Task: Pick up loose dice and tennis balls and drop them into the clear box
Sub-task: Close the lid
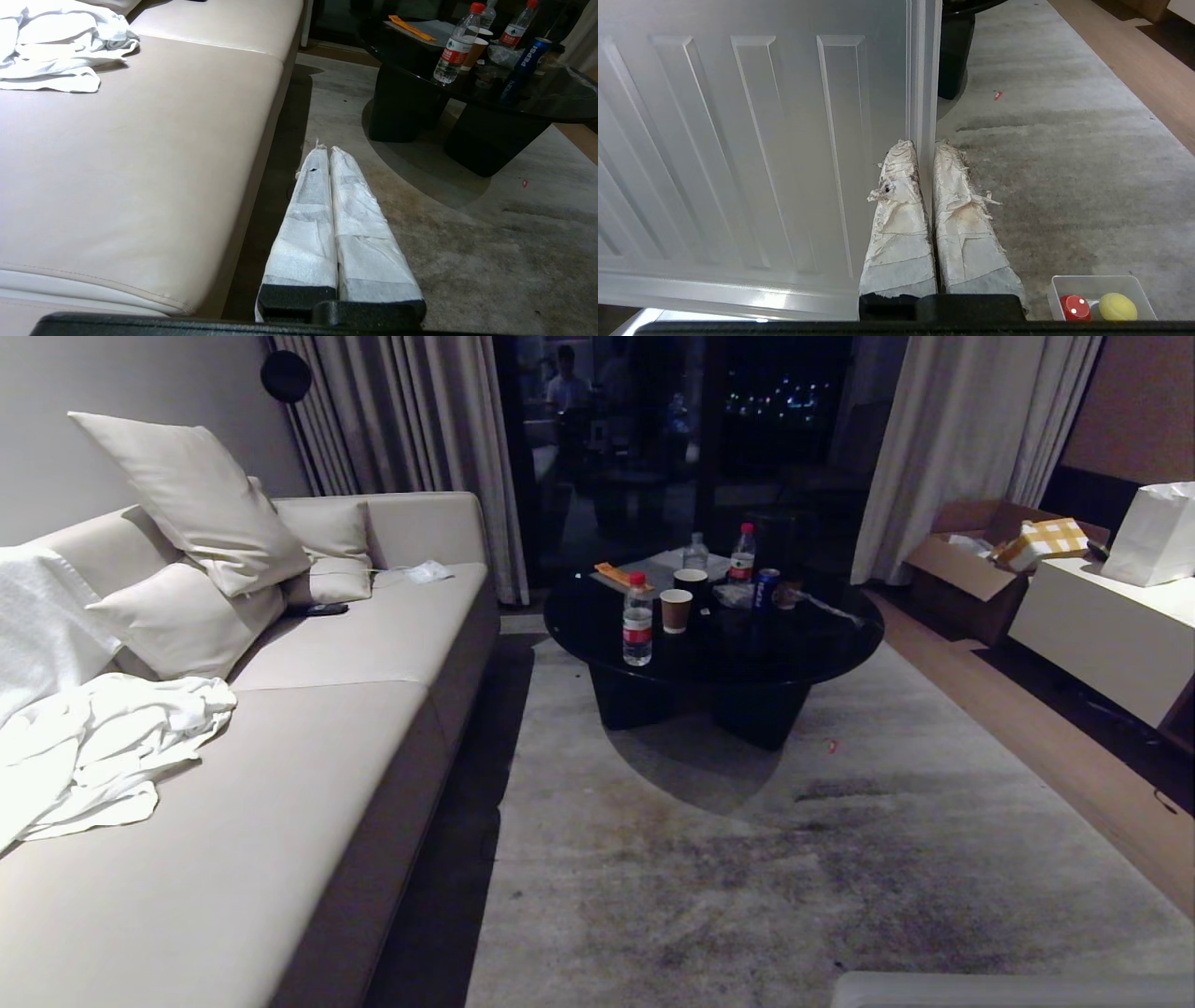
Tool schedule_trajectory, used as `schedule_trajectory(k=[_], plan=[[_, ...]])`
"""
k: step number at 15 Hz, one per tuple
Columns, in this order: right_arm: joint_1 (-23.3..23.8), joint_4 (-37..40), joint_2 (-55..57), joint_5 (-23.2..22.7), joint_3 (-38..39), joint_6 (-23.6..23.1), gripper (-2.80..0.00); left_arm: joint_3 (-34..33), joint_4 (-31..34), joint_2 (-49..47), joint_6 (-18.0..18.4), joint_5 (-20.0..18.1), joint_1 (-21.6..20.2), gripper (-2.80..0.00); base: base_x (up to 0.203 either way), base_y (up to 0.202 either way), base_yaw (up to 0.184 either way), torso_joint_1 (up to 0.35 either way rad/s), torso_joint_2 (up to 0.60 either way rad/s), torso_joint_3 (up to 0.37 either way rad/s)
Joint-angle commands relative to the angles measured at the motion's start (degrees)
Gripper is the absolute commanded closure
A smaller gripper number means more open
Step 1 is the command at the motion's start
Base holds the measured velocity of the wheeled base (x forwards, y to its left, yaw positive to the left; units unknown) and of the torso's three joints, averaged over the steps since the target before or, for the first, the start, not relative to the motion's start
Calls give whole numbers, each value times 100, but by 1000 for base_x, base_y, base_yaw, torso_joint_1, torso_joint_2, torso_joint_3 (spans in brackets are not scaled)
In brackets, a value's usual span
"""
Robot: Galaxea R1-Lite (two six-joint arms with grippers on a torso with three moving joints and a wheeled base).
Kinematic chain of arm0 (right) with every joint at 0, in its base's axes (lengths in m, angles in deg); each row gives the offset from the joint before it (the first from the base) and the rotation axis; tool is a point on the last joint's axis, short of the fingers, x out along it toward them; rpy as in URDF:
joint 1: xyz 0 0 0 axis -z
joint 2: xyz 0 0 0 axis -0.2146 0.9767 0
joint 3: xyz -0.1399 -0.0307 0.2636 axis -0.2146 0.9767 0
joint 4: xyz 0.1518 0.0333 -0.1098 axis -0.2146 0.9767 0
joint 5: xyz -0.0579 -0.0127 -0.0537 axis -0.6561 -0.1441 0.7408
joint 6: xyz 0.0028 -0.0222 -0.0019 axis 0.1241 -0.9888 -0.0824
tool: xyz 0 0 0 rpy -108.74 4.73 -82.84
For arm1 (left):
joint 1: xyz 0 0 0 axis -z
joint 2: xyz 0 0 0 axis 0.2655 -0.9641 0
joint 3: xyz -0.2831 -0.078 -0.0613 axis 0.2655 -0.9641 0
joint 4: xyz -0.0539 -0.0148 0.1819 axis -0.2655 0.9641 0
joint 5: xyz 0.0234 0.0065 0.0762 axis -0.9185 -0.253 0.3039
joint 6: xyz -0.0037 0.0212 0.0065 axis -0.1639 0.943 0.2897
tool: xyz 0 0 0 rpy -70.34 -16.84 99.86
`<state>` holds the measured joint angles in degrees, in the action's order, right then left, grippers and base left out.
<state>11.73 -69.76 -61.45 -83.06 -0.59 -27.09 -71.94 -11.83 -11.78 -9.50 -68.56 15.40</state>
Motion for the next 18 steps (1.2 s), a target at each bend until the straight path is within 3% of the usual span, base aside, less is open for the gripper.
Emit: schedule_trajectory(k=[1,10,18], plan=[[3,7,6,-3,1,-5,0,-9,-2,-3,-15,4,0,0,0,0,0,0,0,0],[4,7,6,-3,1,1,0,-9,-2,-3,-17,4,0,0,-143,0,-1,3,2,2],[-4,7,6,3,1,-17,0,-9,-2,-9,-26,4,0,0,0,0,0,1,1,-30]])
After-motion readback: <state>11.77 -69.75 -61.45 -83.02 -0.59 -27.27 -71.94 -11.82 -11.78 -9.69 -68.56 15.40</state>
